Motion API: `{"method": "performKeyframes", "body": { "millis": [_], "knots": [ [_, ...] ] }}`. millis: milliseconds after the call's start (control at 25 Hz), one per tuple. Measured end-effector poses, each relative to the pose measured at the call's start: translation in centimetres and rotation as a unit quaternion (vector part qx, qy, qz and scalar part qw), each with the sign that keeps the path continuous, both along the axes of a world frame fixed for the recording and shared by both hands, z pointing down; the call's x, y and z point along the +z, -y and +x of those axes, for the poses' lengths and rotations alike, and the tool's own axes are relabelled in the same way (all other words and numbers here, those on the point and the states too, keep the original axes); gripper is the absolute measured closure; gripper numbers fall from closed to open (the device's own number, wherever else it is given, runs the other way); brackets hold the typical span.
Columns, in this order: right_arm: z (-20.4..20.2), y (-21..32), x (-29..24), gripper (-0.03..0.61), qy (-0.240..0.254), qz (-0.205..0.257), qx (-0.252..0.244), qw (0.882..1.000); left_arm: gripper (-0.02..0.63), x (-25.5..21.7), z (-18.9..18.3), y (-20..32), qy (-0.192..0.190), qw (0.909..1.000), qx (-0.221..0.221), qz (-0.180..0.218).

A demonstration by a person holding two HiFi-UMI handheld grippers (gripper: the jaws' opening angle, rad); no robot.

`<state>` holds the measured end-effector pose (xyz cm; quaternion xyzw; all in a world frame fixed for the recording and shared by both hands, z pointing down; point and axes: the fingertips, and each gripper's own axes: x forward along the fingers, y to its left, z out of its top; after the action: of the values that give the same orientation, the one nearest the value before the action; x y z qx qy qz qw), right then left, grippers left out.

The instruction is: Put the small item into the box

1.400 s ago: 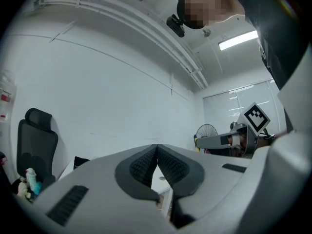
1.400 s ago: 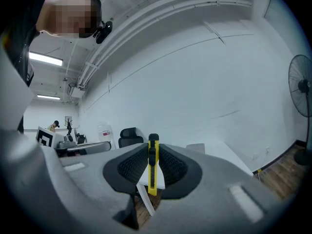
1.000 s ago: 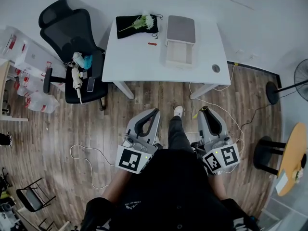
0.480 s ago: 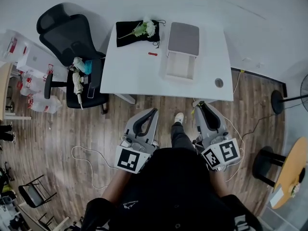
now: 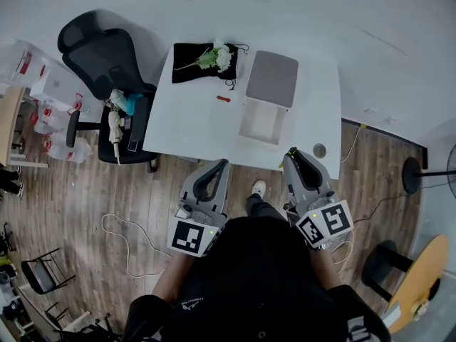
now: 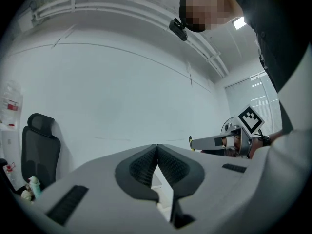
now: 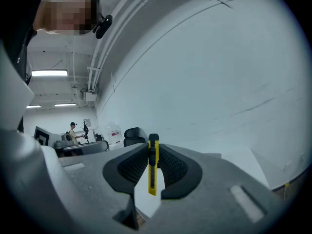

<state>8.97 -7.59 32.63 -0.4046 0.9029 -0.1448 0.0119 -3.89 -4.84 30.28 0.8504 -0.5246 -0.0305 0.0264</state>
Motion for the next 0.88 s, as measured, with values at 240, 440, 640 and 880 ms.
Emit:
{"method": "performKeyframes", "body": {
  "millis": [240,440,640,880],
  "knots": [
    [2.1,4.2,0.2,0.508,0.002,0.005,-0.02,1.0,0.609,0.4,2.5,3.5,0.012,0.9998,-0.018,0.001],
    [3.1,6.8,0.1,0.508,0.002,0.006,-0.037,0.999,0.609,-0.8,3.6,5.8,0.0,0.9989,-0.04,0.024],
    [3.3,7.9,-0.3,0.508,0.001,0.01,-0.034,0.999,0.609,0.4,3.4,7.0,0.01,0.9992,-0.039,-0.003],
    [2.9,10.2,0.3,0.508,0.0,-0.003,0.0,1.0,0.609,1.0,2.6,10.1,0.011,0.9999,-0.007,-0.007]
  ]
}}
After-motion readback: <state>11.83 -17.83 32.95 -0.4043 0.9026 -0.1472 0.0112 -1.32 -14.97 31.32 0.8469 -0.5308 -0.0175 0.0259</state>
